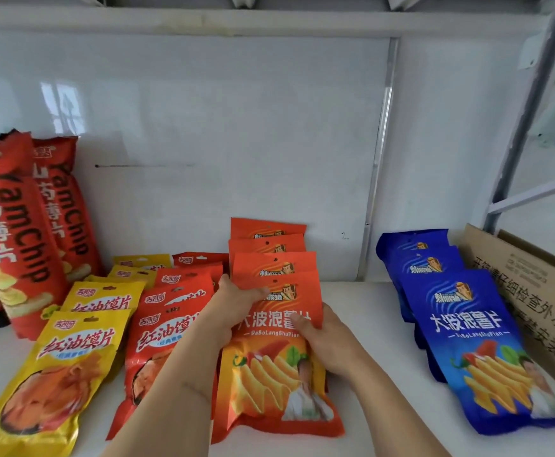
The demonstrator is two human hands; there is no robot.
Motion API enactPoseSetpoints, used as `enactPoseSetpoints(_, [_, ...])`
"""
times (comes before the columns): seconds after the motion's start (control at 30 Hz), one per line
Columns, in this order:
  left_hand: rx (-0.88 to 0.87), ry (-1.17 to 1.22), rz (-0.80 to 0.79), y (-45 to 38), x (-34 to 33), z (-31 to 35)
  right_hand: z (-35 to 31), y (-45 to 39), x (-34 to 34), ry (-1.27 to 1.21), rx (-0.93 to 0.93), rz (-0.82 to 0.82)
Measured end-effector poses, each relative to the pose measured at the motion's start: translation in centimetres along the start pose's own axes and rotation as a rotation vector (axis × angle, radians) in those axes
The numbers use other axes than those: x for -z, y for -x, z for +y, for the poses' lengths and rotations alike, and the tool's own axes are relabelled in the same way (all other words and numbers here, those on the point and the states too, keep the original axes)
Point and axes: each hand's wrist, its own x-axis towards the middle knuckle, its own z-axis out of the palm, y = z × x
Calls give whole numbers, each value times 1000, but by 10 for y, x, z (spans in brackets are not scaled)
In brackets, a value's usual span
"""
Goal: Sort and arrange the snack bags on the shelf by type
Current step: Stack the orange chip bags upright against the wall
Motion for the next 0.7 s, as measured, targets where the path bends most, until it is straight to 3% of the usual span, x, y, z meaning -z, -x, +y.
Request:
enactPoseSetpoints(0.33, [87,115,-54,-20,-6,1,4,-11,5,-22,21,-47])
enactPoseSetpoints(0.47, [59,114,-55,-26,-10,1,3,-14,9,-32,0,-54])
enactPoseSetpoints(0.7, [-55,198,-193,-20,-38,-1,8,-9,36,52,-78,-2])
